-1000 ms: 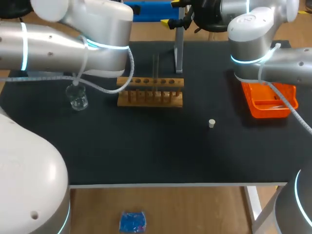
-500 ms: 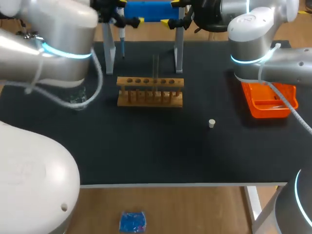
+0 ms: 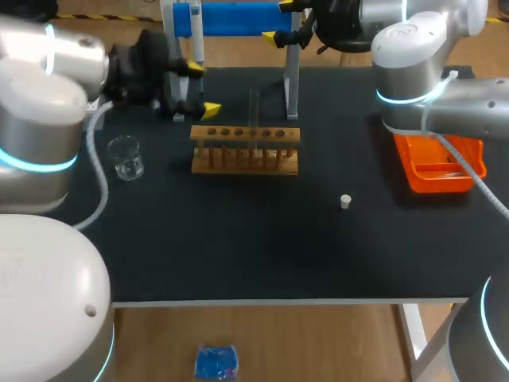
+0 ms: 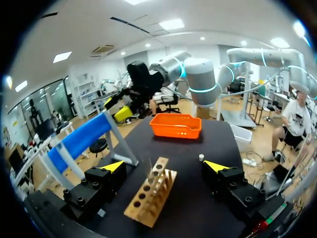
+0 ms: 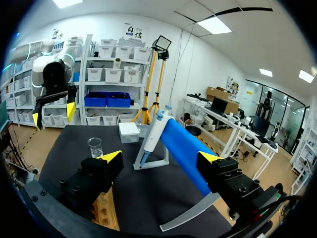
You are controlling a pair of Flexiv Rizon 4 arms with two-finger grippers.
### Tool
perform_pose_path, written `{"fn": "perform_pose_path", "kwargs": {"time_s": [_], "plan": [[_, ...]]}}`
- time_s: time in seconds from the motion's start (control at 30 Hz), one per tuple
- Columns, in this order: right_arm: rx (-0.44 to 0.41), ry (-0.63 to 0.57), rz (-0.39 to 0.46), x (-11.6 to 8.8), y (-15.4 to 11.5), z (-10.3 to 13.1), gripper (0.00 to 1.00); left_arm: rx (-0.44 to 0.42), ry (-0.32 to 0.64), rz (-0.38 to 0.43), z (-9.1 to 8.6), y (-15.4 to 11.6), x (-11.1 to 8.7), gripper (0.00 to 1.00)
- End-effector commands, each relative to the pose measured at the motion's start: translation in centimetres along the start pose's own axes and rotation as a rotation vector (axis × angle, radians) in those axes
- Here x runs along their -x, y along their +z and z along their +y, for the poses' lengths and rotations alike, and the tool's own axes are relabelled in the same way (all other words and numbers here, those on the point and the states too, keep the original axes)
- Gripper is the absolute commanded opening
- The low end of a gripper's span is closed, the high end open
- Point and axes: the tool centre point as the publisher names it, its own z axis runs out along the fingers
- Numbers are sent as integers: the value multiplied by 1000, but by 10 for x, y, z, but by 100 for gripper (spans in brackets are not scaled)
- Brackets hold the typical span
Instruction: Invert the test tube, pick up the pipette, mount the tip to pipette, aspirate from beaker and dispense into the tube, eject the tip, return the pipette, and cap with the stopper.
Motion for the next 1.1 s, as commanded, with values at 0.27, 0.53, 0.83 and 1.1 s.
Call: {"fn": "perform_pose_path", "kwargs": {"time_s": [0.27,0.53,0.83,1.1], "plan": [[-3,0,2,0,0,1,100,-64,-77,-260,25,-10,-21,100],[-3,0,2,0,0,1,100,-16,-138,-327,22,13,-13,100],[-3,0,2,0,0,1,100,-26,-170,-326,22,43,4,100],[-3,0,2,0,0,1,100,-10,-164,-306,13,62,18,100]]}}
